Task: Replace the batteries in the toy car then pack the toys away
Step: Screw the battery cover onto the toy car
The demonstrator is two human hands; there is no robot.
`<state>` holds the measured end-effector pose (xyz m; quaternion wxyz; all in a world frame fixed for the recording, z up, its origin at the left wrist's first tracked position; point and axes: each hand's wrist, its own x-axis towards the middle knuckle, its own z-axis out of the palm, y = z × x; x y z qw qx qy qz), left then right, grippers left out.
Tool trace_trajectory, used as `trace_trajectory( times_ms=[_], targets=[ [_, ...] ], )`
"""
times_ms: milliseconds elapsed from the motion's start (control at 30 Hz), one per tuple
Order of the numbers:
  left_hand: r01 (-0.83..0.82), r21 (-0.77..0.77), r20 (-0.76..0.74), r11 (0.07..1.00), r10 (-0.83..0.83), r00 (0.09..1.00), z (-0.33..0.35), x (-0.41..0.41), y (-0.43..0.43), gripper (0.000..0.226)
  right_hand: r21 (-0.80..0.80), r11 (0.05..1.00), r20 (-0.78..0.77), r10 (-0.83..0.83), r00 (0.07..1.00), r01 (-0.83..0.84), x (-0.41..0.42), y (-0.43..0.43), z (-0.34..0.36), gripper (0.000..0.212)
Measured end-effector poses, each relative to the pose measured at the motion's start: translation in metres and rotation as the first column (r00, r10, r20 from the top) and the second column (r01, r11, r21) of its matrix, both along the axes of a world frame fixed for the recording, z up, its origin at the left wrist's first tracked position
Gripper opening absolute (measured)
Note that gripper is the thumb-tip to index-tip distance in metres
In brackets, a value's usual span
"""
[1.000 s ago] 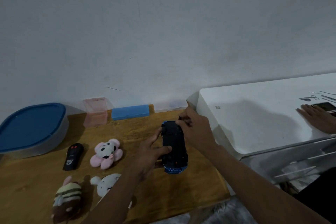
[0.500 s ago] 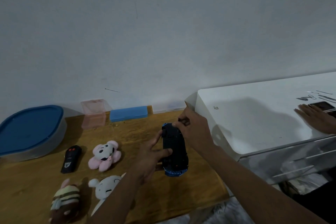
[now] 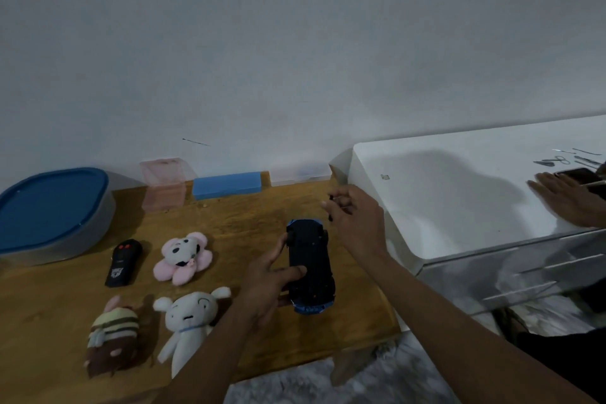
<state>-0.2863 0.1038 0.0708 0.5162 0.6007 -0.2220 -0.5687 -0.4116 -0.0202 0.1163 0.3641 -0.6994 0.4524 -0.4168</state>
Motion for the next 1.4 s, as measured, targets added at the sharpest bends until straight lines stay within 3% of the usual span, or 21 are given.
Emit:
trace_trajectory(
  times_ms=[167, 400, 500, 633, 767, 900, 1033, 1200, 1400],
  targets=[
    [-0.039, -0.008, -0.057, 0.999, 0.038, 0.998, -0.002, -0.013, 0.004, 0.075, 0.050, 0.999, -0.040, 0.009, 0.999, -0.007, -0.015, -0.005, -0.007, 0.002],
    [-0.139, -0.069, -0.066, 0.988, 0.134, 0.989, -0.005, -0.032, 0.006, 0.057, 0.090, 0.996, -0.145, -0.008, 0.989, 0.021, -0.034, 0.001, -0.008, 0.014],
    [-0.205, -0.090, -0.099, 0.975, 0.196, 0.976, -0.005, -0.040, 0.006, 0.060, 0.106, 0.994, -0.151, 0.015, 0.988, 0.001, -0.039, -0.001, -0.013, 0.012],
    [-0.293, -0.002, -0.109, 0.956, 0.291, 0.951, -0.007, -0.045, 0.005, 0.064, 0.117, 0.993, -0.189, 0.037, 0.981, -0.015, -0.044, -0.003, -0.019, 0.011],
    [-0.175, 0.022, -0.355, 0.984, 0.171, 0.919, 0.001, -0.052, 0.005, 0.041, 0.129, 0.990, -0.186, 0.081, 0.979, -0.058, -0.044, -0.003, -0.023, 0.008],
    [-0.216, -0.016, -0.507, 0.976, 0.178, 0.843, -0.003, -0.054, 0.005, 0.054, 0.133, 0.987, -0.159, 0.111, 0.981, -0.090, -0.045, -0.003, -0.020, 0.009],
    [-0.236, 0.037, -0.481, 0.971, 0.224, 0.848, -0.007, -0.046, 0.006, 0.056, 0.132, 0.984, -0.125, 0.134, 0.983, -0.117, -0.046, -0.006, -0.017, 0.009],
    [-0.266, -0.029, -0.535, 0.963, 0.210, 0.818, -0.002, -0.030, 0.008, 0.046, 0.152, 0.981, -0.097, 0.138, 0.986, -0.122, -0.046, -0.008, -0.019, 0.009],
    [-0.123, 0.003, -0.362, 0.992, 0.116, 0.925, -0.001, -0.024, 0.005, 0.056, 0.162, 0.978, -0.096, 0.152, 0.984, -0.135, -0.043, -0.010, -0.018, 0.009]
  ],
)
